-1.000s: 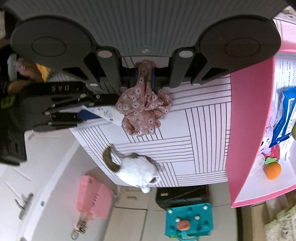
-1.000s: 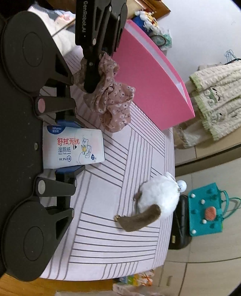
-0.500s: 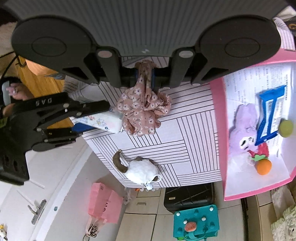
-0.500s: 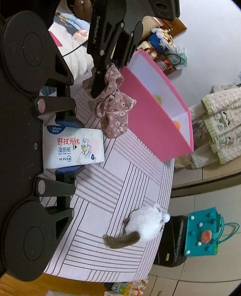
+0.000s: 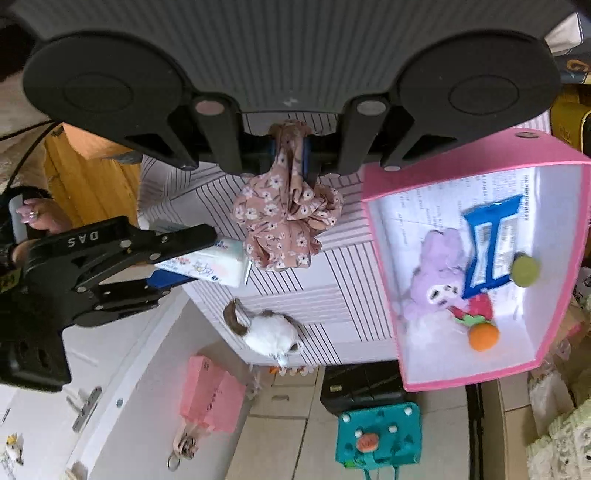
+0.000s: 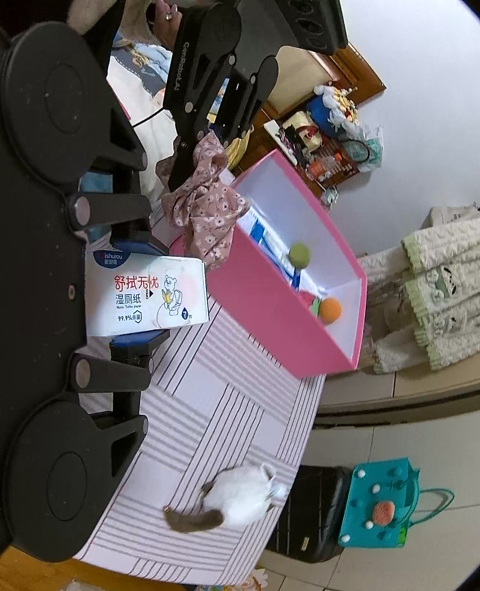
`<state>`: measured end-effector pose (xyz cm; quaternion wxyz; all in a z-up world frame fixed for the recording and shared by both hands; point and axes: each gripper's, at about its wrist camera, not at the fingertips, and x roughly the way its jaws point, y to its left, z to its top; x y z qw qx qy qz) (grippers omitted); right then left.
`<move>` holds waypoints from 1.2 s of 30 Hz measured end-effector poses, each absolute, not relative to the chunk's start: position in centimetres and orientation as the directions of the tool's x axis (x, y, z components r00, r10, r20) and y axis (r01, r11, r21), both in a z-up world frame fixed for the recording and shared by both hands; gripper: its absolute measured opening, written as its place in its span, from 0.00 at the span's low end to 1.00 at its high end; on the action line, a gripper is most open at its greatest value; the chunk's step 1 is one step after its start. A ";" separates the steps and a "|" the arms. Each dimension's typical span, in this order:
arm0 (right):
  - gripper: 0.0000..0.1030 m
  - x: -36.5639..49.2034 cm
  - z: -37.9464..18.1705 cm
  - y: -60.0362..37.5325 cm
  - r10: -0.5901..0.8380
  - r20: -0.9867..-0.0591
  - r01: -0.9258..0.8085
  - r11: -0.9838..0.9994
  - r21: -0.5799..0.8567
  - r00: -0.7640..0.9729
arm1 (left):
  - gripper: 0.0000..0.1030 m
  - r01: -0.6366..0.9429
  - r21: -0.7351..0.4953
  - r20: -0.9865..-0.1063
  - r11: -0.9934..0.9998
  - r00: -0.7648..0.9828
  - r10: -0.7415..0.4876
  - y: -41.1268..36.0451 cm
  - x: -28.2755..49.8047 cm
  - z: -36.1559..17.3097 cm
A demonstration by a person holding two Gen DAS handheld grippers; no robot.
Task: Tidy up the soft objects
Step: 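Lift and carry the cloth and wipe pack with both grippers over the pink box, then lower the cloth and wipe pack into the box and open both grippers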
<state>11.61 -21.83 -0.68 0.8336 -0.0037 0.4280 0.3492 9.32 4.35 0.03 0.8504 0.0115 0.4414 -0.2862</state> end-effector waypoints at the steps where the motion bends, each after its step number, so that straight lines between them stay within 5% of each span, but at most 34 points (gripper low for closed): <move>1: 0.44 11.6 -0.4 -21.4 0.581 -0.715 -0.590 0.753 0.291 0.389 | 0.11 0.498 -0.236 -0.743 0.835 0.461 -0.485 5.0 9.1 0.4; 12: 0.44 13.4 1.3 -17.2 0.579 -0.696 -0.625 0.743 0.238 0.425 | 0.12 0.398 -0.251 -0.665 0.883 0.592 -0.456 12.5 11.1 1.7; 27: 0.44 18.3 2.4 -9.1 0.606 -0.661 -0.747 0.657 0.102 0.443 | 0.15 0.421 -0.015 -0.818 0.907 0.516 -0.253 12.6 19.3 -3.0; 36: 0.44 20.5 0.1 -5.1 0.563 -0.739 -0.804 0.593 0.048 0.371 | 0.15 0.478 -0.037 -0.861 0.877 0.430 -0.271 12.2 20.7 -5.2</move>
